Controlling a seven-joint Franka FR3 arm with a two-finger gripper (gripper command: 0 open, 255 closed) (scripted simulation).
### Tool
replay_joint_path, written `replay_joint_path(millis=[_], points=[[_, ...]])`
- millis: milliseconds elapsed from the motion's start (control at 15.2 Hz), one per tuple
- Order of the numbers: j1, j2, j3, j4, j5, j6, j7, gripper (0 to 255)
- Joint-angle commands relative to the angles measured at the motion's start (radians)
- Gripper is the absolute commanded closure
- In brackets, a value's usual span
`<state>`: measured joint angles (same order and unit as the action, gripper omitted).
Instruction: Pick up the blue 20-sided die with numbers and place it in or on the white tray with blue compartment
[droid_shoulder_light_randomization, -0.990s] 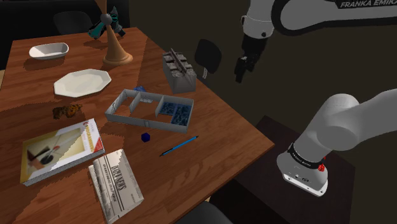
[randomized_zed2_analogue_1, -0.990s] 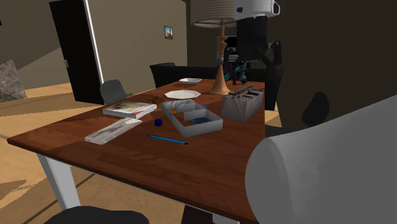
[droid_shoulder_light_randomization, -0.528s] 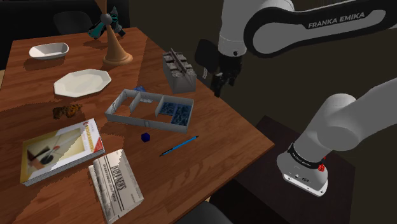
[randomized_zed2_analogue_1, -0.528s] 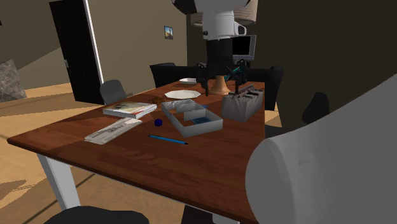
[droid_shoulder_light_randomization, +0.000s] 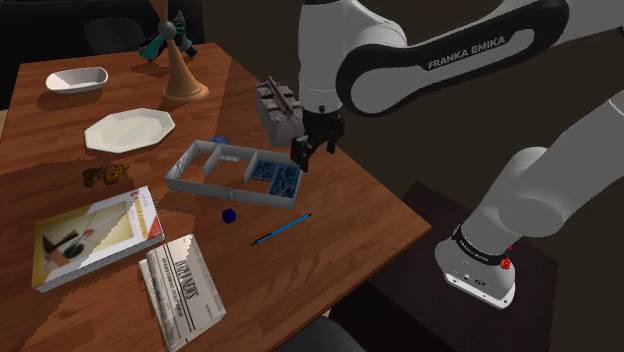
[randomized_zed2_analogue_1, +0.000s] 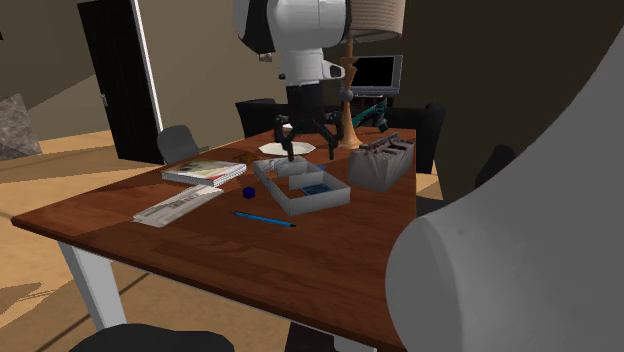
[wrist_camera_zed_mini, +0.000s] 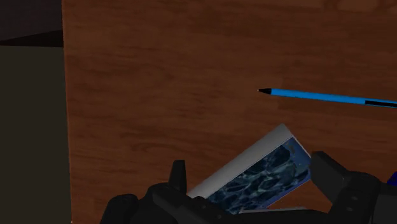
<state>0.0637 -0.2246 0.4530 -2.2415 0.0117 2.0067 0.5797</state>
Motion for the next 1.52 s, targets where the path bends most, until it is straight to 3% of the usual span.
replay_joint_path(millis=[0,528,1122,1452], points=[[0.002,0.083,0.035,0.049,-0.029,0.026,0.073,0],[0.064,0.422,0.093,0.305,-0.205,0.050,0.336,0],[0.243,0.810,0.042,0.727,-0.364,-0.031,0.523,0],[0.253,0.847,0.029,0.726,-0.380,0.005,0.535,0]])
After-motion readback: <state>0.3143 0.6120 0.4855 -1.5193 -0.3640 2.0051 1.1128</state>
